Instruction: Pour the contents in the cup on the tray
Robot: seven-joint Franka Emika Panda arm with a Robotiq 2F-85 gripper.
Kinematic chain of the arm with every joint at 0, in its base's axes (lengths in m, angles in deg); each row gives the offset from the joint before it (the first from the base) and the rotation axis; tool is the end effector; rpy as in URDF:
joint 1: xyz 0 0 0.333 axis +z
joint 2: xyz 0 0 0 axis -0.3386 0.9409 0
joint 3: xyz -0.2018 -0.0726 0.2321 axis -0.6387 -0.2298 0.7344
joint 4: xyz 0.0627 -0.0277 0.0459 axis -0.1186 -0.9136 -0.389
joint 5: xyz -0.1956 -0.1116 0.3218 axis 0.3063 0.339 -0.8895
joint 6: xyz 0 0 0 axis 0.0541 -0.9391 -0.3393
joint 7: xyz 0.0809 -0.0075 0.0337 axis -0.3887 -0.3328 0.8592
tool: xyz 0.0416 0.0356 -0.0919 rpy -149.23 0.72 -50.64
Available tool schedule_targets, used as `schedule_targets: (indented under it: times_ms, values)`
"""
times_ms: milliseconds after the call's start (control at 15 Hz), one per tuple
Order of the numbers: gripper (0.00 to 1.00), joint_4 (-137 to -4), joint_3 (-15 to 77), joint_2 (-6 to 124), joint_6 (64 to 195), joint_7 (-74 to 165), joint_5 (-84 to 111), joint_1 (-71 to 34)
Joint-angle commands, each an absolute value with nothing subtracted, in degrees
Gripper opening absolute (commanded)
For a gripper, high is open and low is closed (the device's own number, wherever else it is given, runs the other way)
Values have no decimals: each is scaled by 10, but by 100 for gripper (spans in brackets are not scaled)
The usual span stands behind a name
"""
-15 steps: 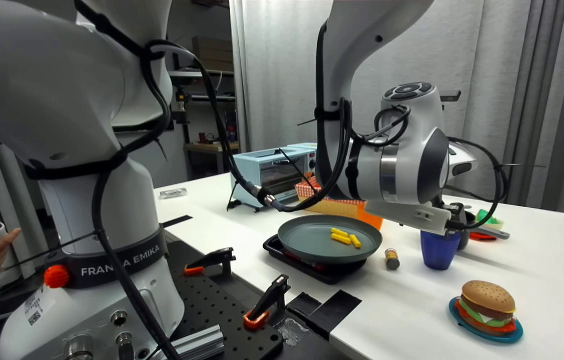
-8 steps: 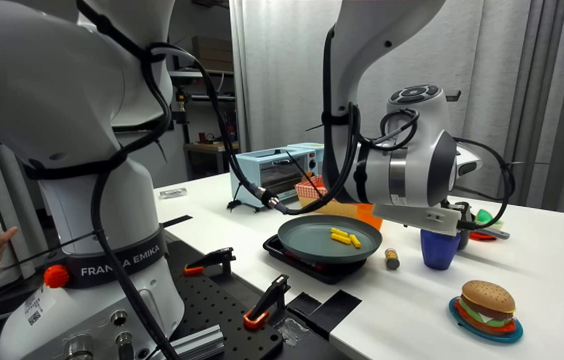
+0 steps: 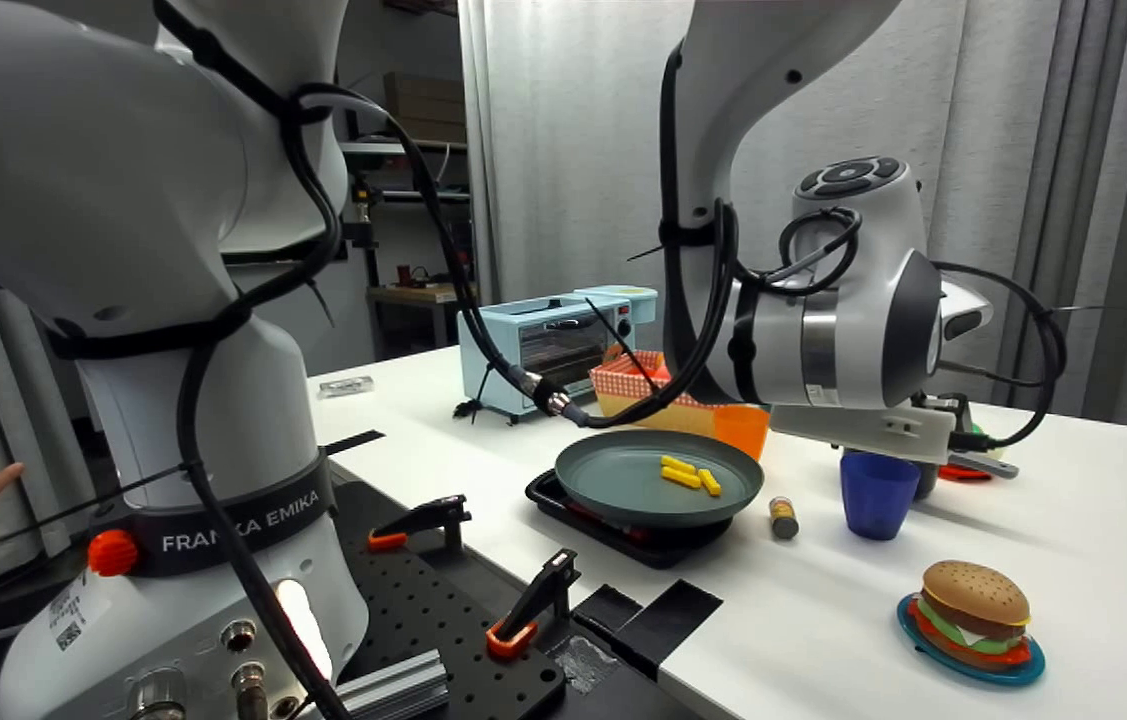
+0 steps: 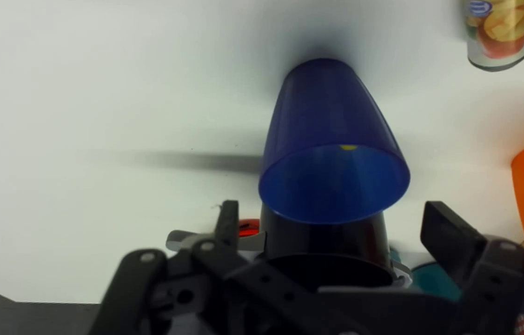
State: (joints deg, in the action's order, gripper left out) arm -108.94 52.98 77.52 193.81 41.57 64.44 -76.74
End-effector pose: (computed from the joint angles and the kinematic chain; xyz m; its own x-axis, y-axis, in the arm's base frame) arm 0.4645 -0.2489 0.1715 0.7996 0.0561 0.5980 0.0520 -0.9984 0.0240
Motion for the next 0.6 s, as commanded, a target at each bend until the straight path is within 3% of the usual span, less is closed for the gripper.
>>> schedule_targets:
  times_ms: [0, 533]
  values:
    - [100, -1075, 540, 782, 1931, 421, 666, -792]
    - [100, -1084, 538, 787, 1931, 425, 662, -793]
